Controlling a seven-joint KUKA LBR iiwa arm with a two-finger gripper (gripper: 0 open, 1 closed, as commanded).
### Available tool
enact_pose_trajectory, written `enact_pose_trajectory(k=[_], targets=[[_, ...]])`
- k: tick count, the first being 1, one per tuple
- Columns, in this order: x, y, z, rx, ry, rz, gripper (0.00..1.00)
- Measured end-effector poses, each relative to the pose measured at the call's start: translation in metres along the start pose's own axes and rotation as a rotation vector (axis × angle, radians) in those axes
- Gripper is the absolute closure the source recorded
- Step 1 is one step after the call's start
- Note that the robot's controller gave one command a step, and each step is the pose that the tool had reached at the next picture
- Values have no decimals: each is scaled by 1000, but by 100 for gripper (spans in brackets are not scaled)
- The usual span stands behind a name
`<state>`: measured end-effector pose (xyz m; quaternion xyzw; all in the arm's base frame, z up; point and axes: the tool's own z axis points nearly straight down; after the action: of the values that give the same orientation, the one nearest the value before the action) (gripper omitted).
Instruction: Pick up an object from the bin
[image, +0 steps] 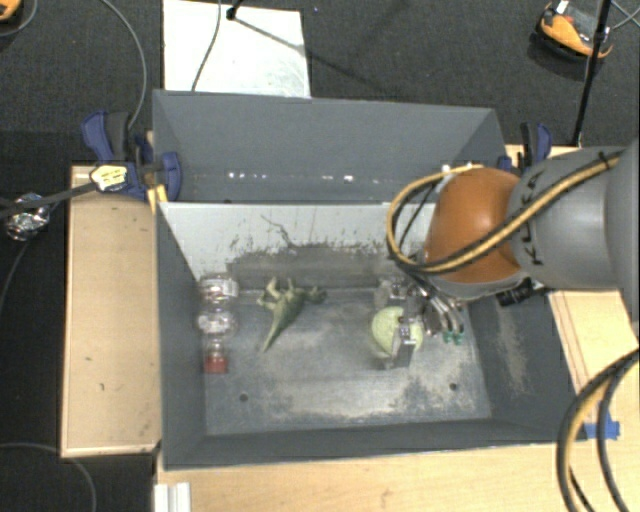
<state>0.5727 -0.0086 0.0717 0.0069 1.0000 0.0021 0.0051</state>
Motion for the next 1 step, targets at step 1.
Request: enact_pose_trajectory(k=[1], targets=[[16, -54, -11, 2, -3, -143, 100]])
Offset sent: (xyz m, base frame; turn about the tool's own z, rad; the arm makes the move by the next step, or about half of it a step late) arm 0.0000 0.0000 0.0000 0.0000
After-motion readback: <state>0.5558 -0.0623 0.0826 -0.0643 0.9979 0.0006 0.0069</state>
